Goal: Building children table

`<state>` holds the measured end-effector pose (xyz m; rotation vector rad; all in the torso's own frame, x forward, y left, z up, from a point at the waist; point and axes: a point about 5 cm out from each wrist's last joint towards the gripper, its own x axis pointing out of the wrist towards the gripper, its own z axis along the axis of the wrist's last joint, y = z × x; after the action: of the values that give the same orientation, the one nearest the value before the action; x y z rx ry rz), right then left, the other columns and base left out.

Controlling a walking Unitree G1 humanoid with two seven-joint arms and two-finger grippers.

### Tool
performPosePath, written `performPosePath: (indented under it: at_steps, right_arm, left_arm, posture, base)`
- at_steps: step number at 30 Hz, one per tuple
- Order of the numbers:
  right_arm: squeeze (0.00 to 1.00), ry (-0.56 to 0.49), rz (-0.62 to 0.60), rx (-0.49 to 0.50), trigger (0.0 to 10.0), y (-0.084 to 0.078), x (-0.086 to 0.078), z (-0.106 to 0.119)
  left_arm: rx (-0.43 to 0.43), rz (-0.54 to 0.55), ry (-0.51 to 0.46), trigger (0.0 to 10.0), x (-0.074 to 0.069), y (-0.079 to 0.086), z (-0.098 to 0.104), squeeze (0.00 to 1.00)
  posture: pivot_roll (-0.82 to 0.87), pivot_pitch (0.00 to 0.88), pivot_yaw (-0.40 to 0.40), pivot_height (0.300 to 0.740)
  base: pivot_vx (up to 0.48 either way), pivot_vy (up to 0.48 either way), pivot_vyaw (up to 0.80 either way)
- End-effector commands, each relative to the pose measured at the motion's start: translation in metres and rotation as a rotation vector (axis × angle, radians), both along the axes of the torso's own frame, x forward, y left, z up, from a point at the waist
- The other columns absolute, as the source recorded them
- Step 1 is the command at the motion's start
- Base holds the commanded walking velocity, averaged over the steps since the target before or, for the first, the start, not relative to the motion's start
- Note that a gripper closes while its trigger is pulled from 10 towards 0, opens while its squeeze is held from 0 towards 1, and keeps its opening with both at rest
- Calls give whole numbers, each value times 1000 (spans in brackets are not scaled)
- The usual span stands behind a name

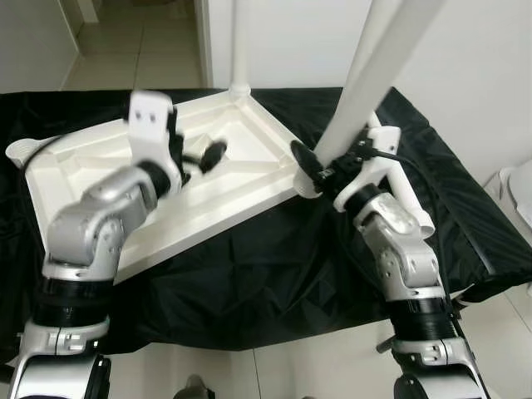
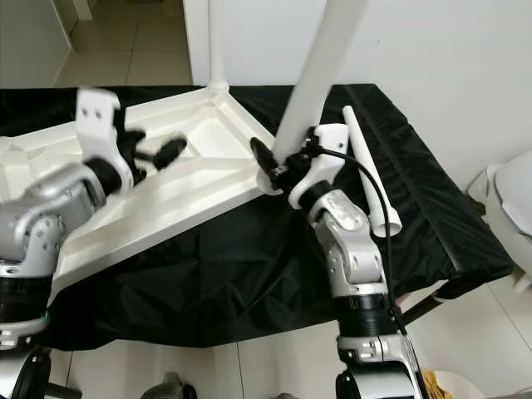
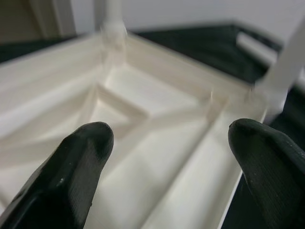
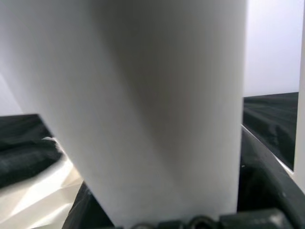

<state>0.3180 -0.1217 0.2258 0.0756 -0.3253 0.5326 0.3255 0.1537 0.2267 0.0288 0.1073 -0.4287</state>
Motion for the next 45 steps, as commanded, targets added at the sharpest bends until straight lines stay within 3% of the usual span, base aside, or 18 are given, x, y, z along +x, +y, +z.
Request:
performPosePath:
  at_steps: [1,3,4,6,9,12,19,31,38,40,45]
  right_arm:
    - [0,-27,8,46,10000,-4,-7,6]
    - [0,-27,8,46,10000,-4,-7,6]
    - [0,-44,9,99,10000,-10,-14,11]
    - [0,-51,7,111,10000,-11,-17,13]
    - [0,-63,-4,116,10000,-14,-21,15]
    - [0,-67,-20,119,10000,-20,-26,16]
    - [0,-70,-49,102,10000,-30,-30,18]
    - [0,-74,-62,100,10000,-33,-35,22]
    - [0,-77,-74,95,10000,-35,-37,23]
    - [0,-81,-87,96,10000,-37,-38,24]
    - [0,-82,-96,98,10000,-37,-38,25]
  left_arm:
    - [70,-94,67,10000,-2,-2,-17,0]
    - [70,-94,67,10000,-2,-2,-17,0]
    - [123,-79,119,10000,-1,4,-36,0]
    - [140,-77,136,10000,-1,5,-41,0]
    - [108,-95,169,10000,-2,3,-48,0]
    - [137,-176,189,10000,-8,-6,-55,0]
    - [155,-290,209,10000,-19,-21,-61,0]
    - [155,-305,236,10000,-20,-32,-70,0]
    - [136,-202,319,10000,-15,-29,-83,0]
    - [94,-63,348,10000,-3,-24,-86,0]
    - [53,36,348,10000,6,-21,-82,0]
  posture:
    - [-19,73,-6,740]
    - [-19,73,-6,740]
    - [-28,75,1,740]
    - [-31,75,3,740]
    - [-33,76,6,740]
    - [-45,80,12,740]
    - [-54,81,20,740]
    - [-63,83,29,740]
    - [-72,84,35,740]
    - [-79,83,40,740]
    - [-79,83,41,740]
  base:
    - [0,0,0]
    - [0,0,0]
    - [0,0,0]
    - [0,0,0]
    - [0,0,0]
    - [0,0,0]
    - [0,0,0]
    - [0,0,0]
    - [0,0,0]
    - [0,0,0]
    - [0,0,0]
